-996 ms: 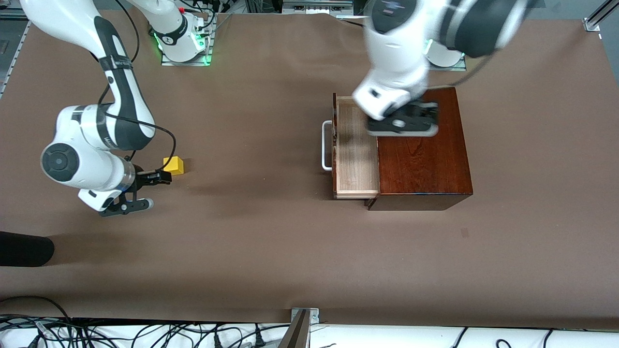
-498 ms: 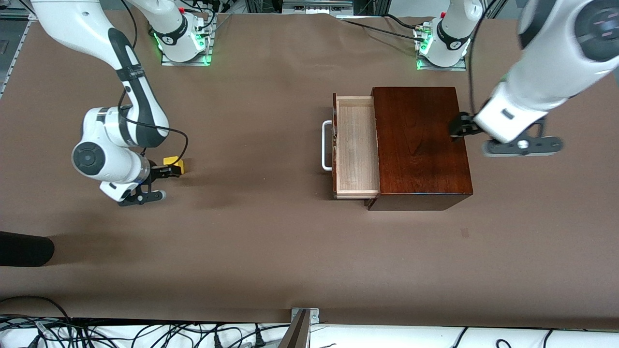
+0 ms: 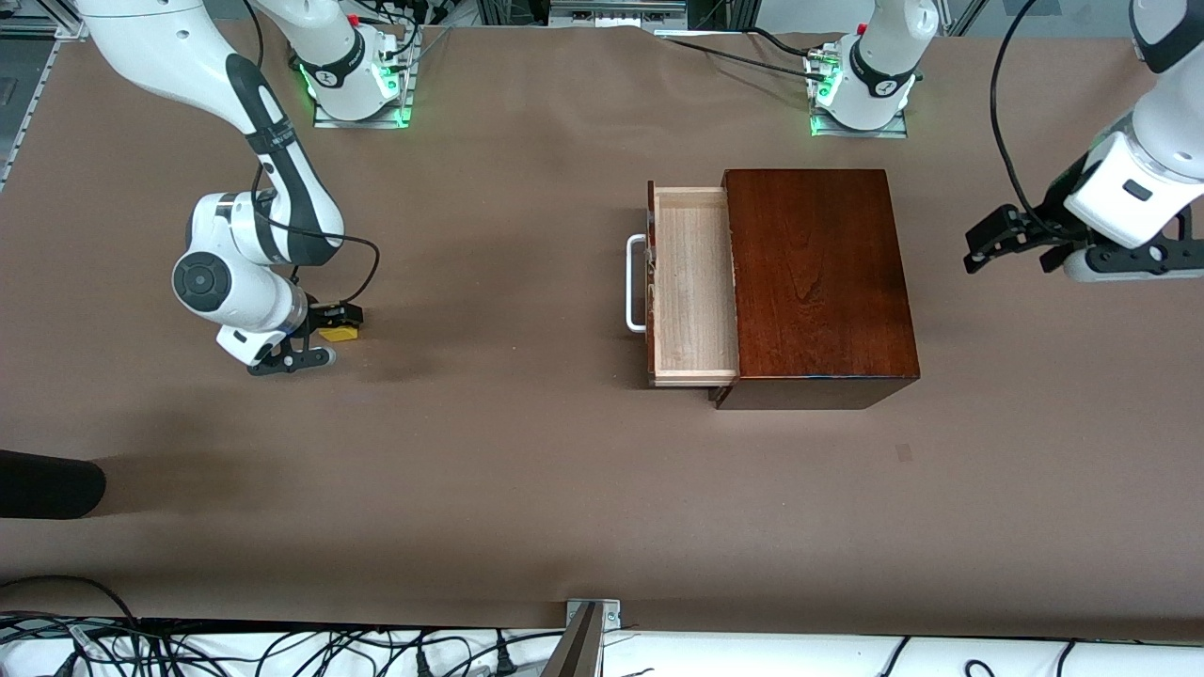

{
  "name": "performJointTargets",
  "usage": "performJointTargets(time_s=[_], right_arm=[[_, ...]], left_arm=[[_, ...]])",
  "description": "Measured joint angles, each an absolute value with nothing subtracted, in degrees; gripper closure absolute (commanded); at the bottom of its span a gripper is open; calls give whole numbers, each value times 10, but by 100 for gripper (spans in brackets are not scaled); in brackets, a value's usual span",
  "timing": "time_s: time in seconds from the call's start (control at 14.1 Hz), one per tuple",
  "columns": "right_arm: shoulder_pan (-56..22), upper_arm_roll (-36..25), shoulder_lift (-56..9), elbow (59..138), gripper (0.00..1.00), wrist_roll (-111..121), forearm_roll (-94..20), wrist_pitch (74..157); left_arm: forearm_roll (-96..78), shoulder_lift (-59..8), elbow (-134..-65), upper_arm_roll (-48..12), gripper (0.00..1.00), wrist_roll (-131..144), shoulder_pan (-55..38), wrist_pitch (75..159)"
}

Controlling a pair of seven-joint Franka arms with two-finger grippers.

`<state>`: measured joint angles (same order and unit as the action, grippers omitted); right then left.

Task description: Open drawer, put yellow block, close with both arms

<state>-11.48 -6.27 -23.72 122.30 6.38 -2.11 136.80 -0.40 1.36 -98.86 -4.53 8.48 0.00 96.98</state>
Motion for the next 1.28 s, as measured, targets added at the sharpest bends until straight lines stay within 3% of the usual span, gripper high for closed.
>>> performJointTargets(time_s=[0.14,0.28,0.57,0.85,1.28], right_arm=[[-115,-63,-234,1245,19,64,-21,1395],[-115,-63,-234,1253,40,64,-21,1405],[-115,-62,-231,1253,97,64,-21,1409],[-115,-38,-222,1227,100,85,-21,1401],[-124,60,-202,1048,100,104,-18,1208]], left_arm=[[-2,19,-995,-48,0,85,0,972],[1,19,-995,-54,0,85,0,972],[15,19,-995,-66,0,85,-2,973],[16,19,-995,-66,0,85,-2,974],[16,19,-995,-69,0,85,-2,976]])
